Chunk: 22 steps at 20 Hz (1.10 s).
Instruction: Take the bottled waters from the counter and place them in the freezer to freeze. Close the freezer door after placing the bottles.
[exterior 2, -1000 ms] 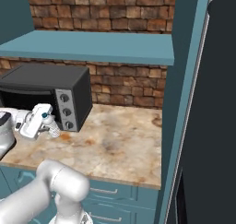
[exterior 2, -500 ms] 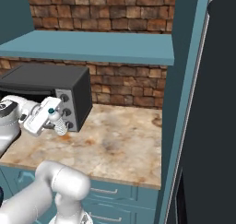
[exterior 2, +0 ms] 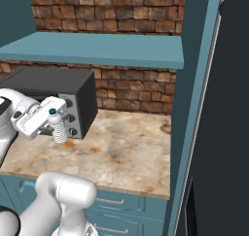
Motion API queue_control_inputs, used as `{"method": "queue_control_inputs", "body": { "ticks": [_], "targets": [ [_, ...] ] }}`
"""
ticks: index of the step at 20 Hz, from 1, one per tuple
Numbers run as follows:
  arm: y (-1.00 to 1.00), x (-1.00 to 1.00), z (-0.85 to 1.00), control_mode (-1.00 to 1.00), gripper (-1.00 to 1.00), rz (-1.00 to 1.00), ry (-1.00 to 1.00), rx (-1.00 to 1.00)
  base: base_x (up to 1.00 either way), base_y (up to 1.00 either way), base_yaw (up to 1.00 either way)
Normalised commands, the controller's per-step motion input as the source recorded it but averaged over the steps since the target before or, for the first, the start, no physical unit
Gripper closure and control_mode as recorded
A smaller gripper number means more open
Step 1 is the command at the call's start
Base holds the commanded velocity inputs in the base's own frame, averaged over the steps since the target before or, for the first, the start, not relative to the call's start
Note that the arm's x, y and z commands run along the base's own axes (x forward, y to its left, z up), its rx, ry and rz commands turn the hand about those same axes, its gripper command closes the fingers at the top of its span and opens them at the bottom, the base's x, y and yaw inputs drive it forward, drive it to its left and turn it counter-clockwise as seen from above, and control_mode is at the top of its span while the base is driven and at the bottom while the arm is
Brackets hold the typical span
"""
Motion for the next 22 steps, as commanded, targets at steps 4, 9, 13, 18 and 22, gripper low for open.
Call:
{"method": "queue_control_inputs", "body": {
  "ticks": [4, 9, 13, 18, 22],
  "targets": [
    [-0.14, -0.46, 0.02, -1.0, 1.0, -0.04, 0.1, 0.07, 0.0, 0.0, 0.0],
    [-0.02, -0.8, 0.03, -1.0, 1.0, 0.04, -0.09, 0.0, 0.0, 0.0, 0.0],
    [-0.14, -0.33, 0.21, -1.0, 1.0, 0.1, -0.01, 0.0, 0.0, 0.0, 0.0],
    [-0.37, -0.2, 0.2, -1.0, 1.0, 0.29, 0.07, 0.06, 0.0, 0.0, 0.0],
    [-0.08, -0.39, -0.09, -1.0, 1.0, 0.14, 0.01, 0.07, 0.0, 0.0, 0.0]
  ]
}}
